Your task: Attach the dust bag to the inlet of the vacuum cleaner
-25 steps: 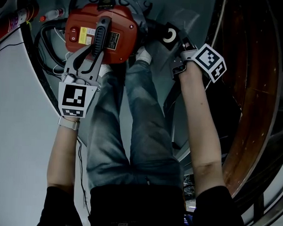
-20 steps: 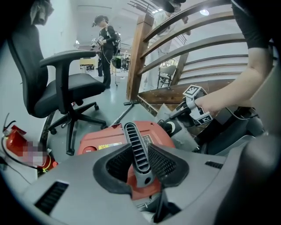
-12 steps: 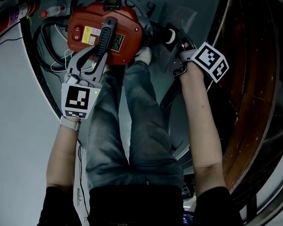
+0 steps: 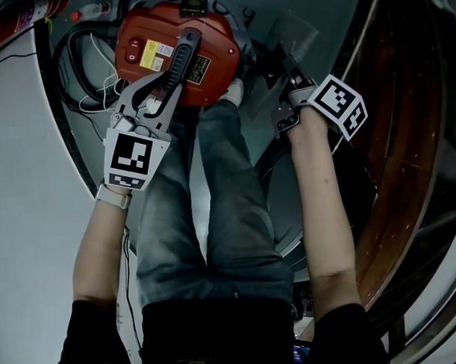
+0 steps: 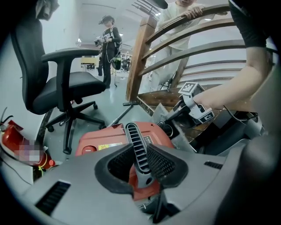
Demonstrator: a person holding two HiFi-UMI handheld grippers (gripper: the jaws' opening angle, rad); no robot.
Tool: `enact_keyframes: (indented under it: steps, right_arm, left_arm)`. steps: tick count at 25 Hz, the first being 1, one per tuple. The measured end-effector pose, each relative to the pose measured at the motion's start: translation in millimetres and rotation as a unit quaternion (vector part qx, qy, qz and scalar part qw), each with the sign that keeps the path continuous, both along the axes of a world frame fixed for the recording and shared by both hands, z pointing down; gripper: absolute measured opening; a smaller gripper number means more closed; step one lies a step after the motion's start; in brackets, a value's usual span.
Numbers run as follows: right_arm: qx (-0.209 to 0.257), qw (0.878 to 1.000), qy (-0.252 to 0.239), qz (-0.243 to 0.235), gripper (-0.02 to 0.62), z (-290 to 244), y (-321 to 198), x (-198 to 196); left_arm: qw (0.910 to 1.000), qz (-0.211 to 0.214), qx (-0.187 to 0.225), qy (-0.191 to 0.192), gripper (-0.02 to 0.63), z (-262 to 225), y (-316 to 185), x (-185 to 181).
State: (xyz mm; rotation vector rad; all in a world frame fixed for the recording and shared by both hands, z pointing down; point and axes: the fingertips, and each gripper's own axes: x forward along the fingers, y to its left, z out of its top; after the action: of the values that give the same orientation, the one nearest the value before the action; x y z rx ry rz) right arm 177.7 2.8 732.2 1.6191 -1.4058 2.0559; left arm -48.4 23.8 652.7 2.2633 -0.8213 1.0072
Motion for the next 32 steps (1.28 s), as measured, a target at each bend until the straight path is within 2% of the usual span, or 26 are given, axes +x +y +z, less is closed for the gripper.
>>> enact_keyframes:
  steps: [7,15,23,32]
  right_arm:
    - [0.007,1.000,0.006,0.013,0.043,13.0,-9.9,2.2]
    - [-0.016,0.997,-0.029,0.076,0.043,0.8,2.2,-8.2]
    - [0.004,0.999,-0.010,0.049,0.044,14.5,-17.2,-11.7]
    - [-0.002,0.997,-0.032,0.065,0.043,-2.5,-8.8,-33.9]
  left_arm:
    - [0.9998,-0.012,-0.003,0.014,0.087,0.0,-1.8,-3.1]
    - [0.9996,-0.018,0.002,0.023,0.083,-0.5,-3.0,-4.0]
    - [0.9994,-0.016,0.000,0.030,0.080,-0.8,-3.5,-4.0]
    - [0.9990,-0.022,0.001,0.038,0.077,-0.4,-3.8,-5.7]
